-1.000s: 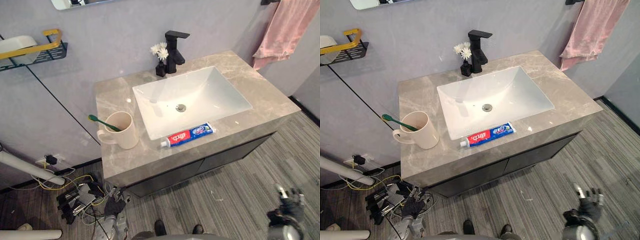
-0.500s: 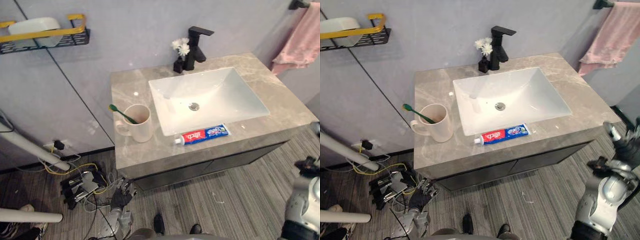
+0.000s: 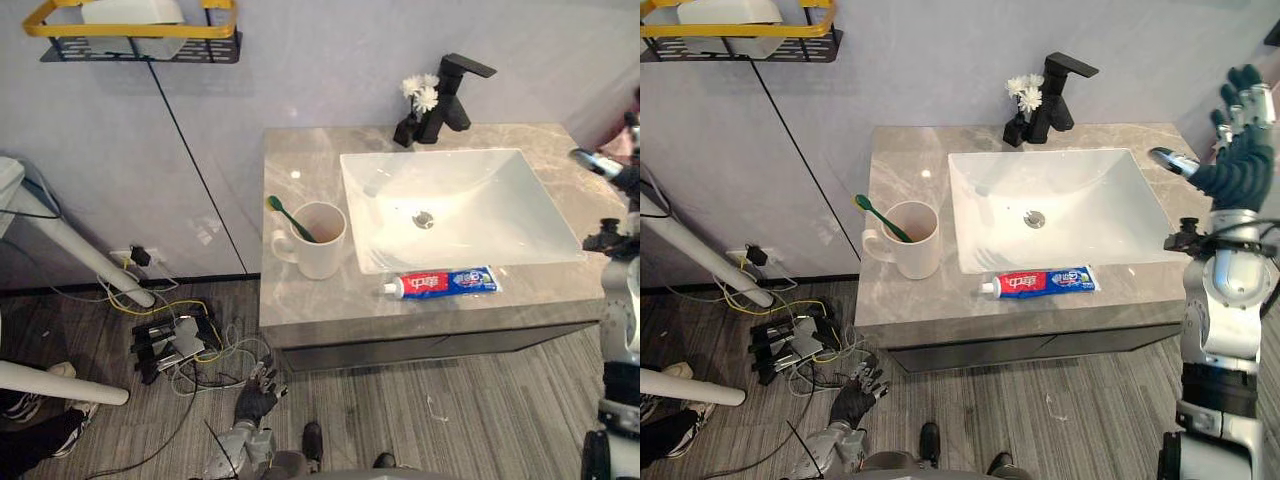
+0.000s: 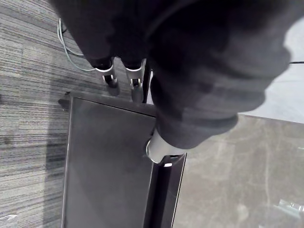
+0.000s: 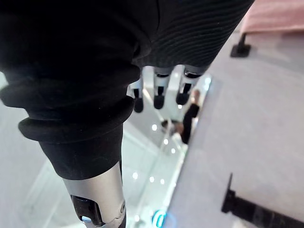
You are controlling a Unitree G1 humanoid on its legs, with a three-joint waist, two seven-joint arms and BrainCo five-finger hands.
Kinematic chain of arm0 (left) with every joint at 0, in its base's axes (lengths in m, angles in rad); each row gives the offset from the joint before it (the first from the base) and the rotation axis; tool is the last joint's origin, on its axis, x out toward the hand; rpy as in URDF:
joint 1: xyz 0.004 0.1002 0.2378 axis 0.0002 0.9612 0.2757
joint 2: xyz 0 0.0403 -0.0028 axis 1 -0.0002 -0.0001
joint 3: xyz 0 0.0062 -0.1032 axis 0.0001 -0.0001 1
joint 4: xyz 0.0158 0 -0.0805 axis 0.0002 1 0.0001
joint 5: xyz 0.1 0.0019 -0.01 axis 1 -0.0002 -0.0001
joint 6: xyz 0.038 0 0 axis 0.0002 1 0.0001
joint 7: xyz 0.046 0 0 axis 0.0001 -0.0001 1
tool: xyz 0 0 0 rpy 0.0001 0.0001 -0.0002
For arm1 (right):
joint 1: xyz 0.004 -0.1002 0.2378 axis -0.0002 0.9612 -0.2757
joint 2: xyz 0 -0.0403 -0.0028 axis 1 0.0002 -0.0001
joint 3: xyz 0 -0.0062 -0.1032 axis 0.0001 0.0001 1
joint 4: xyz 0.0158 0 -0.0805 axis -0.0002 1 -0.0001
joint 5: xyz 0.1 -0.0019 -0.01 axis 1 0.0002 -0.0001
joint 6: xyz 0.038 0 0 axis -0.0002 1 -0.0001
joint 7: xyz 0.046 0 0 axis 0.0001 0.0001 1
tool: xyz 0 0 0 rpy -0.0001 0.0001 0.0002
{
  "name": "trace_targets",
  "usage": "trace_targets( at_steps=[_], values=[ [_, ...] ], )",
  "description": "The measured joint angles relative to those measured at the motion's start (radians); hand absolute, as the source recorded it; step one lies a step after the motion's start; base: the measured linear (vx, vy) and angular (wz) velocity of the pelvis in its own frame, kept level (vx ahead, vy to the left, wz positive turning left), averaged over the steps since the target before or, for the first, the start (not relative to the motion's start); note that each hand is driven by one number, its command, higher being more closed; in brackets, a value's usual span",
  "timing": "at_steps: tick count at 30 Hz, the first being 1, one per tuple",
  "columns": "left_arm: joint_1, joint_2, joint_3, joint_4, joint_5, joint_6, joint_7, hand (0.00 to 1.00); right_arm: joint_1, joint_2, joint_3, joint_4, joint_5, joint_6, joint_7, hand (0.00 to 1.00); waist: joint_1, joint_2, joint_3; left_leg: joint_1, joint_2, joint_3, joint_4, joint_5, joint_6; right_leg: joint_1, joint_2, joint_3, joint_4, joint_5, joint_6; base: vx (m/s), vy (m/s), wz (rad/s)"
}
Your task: Organize washtable
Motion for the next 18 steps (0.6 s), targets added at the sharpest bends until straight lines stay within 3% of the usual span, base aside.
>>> trace_targets(
  at_steps=[4, 7, 12, 18],
  values=[
    [0.015, 0.002, -0.024, 0.0, 0.0, -0.002, -0.029, 0.0, -0.033, -0.196, 0.188, 0.062, -0.002, 0.014, 0.12, 0.0, 0.001, -0.004, -0.001, 0.0, 0.0, -0.008, 0.001, 0.0, 0.0, 0.008, 0.001, -0.004, -0.012, 0.0, 0.0, 0.0, -0.019, 0.05],
    [0.039, -0.002, -0.046, 0.0, 0.001, -0.002, -0.059, 0.0, -0.032, -0.295, 0.238, 0.085, -0.007, 0.025, 0.213, 0.0, -0.004, -0.005, -0.001, 0.0, 0.001, -0.012, 0.001, 0.0, 0.0, 0.01, 0.002, -0.008, -0.013, 0.0, 0.0, 0.0, -0.021, 0.03],
    [0.042, 0.002, -0.074, 0.0, 0.019, -0.008, -0.091, 0.0, -0.019, -0.339, 0.279, 0.099, -0.092, 0.03, 0.309, 0.0, -0.008, -0.009, -0.002, 0.0, 0.002, -0.013, 0.001, 0.003, 0.005, 0.012, 0.003, -0.012, -0.013, 0.0, 0.0, 0.0, 0.0, 0.0],
    [0.042, 0.018, -0.085, 0.004, 0.038, -0.01, -0.096, 0.0, 0.016, -0.353, 0.356, 0.088, -0.159, 0.03, 0.372, 0.0, -0.003, -0.021, -0.002, -0.002, 0.001, -0.011, 0.001, 0.005, 0.006, 0.009, 0.001, -0.011, -0.013, 0.0, 0.0, -0.03, -0.001, -0.01]
  ],
)
